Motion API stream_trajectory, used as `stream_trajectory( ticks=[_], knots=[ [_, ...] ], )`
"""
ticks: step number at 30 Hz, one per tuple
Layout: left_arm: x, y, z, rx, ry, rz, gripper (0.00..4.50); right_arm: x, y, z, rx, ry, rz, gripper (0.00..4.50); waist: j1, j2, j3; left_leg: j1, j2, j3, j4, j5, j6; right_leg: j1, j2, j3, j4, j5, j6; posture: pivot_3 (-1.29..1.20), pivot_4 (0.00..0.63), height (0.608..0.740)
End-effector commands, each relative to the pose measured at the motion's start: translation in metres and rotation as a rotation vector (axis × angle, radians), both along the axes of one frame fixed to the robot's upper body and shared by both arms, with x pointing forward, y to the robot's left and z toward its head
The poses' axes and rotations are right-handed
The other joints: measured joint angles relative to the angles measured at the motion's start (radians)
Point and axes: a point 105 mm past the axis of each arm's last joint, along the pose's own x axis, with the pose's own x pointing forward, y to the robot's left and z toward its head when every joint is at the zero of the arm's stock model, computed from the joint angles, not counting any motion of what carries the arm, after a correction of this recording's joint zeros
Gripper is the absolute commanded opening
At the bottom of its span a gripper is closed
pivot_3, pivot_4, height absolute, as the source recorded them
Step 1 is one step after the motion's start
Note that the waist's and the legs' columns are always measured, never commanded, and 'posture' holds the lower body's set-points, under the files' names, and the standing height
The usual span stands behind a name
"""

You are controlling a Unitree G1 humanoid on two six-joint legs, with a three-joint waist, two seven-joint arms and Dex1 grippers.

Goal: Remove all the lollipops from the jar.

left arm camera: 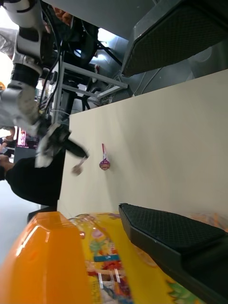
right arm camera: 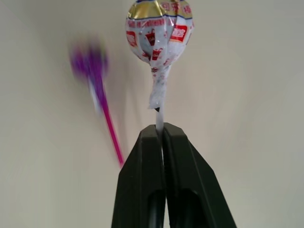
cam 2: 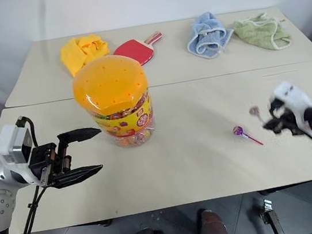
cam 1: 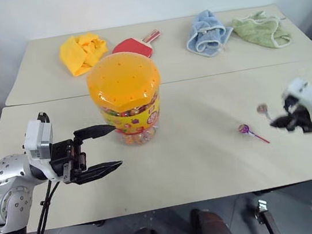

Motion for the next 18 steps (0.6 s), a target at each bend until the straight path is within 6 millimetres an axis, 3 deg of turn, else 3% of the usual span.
stream_trajectory(
  ticks=[1, 2, 7, 9, 13, 15, 17, 18],
  knots=[
    [-0.004, -0.004, -0.002, 0.017, 0.012, -0.006, 4.50, -0.001, -0.008, 0.012, 0.027, -0.063, -0.015, 0.51, 0.001, 0.000, 0.000, 0.000, 0.000, 0.000, 0.000, 0.000, 0.000, 0.000, 0.000, 0.000, 0.000, 0.000, 0.000, 0.00, 0.150, 0.740],
    [-0.004, -0.003, -0.004, 0.027, 0.012, 0.006, 4.50, -0.004, -0.005, 0.012, 0.051, -0.054, -0.001, 0.68, 0.002, 0.000, 0.000, 0.000, 0.000, 0.000, 0.000, 0.000, 0.000, 0.000, 0.000, 0.000, 0.000, 0.000, 0.000, 0.00, 0.150, 0.740],
    [0.000, 0.008, -0.012, 0.068, 0.010, 0.088, 4.50, -0.008, -0.001, 0.024, 0.087, -0.101, 0.062, 2.36, 0.008, 0.000, 0.000, 0.000, 0.000, 0.000, 0.000, 0.000, 0.000, 0.000, 0.000, 0.000, 0.000, 0.000, 0.000, 0.00, 0.150, 0.740],
    [0.003, 0.013, -0.016, 0.094, -0.005, 0.146, 4.50, -0.010, 0.001, 0.036, 0.086, -0.160, 0.130, 3.05, 0.014, 0.000, 0.000, 0.000, 0.000, -0.001, 0.000, 0.000, 0.000, 0.000, 0.000, -0.001, 0.000, 0.000, 0.000, 0.00, 0.150, 0.740],
    [0.007, 0.032, -0.028, 0.159, -0.024, 0.300, 4.50, -0.010, 0.019, 0.073, 0.140, -0.441, 0.345, 4.36, 0.022, 0.000, 0.000, 0.000, 0.000, 0.000, 0.000, 0.000, 0.000, 0.001, 0.001, 0.000, -0.002, 0.000, 0.000, 0.00, 0.150, 0.740],
    [0.008, 0.044, -0.041, 0.157, 0.014, 0.381, 4.50, -0.016, 0.051, 0.094, 0.315, -0.670, 0.534, 4.48, 0.023, -0.001, -0.001, 0.001, 0.000, 0.000, 0.000, 0.000, 0.000, 0.002, 0.001, 0.000, -0.002, 0.000, 0.000, 0.00, 0.150, 0.740],
    [0.010, 0.054, -0.054, 0.108, 0.062, 0.480, 4.50, -0.012, 0.073, 0.092, 0.363, -0.775, 0.598, 4.48, 0.022, -0.003, -0.002, 0.003, 0.001, -0.002, 0.000, 0.000, 0.000, 0.005, 0.002, -0.001, -0.004, 0.000, 0.000, 0.00, 0.150, 0.740],
    [0.011, 0.057, -0.063, 0.107, 0.056, 0.537, 4.50, -0.014, 0.095, 0.078, 0.435, -0.726, 0.662, 4.48, 0.022, -0.003, -0.002, 0.004, 0.001, -0.001, 0.000, 0.000, 0.000, 0.006, 0.002, -0.001, -0.004, 0.000, 0.000, 0.00, 0.150, 0.740]
  ],
)
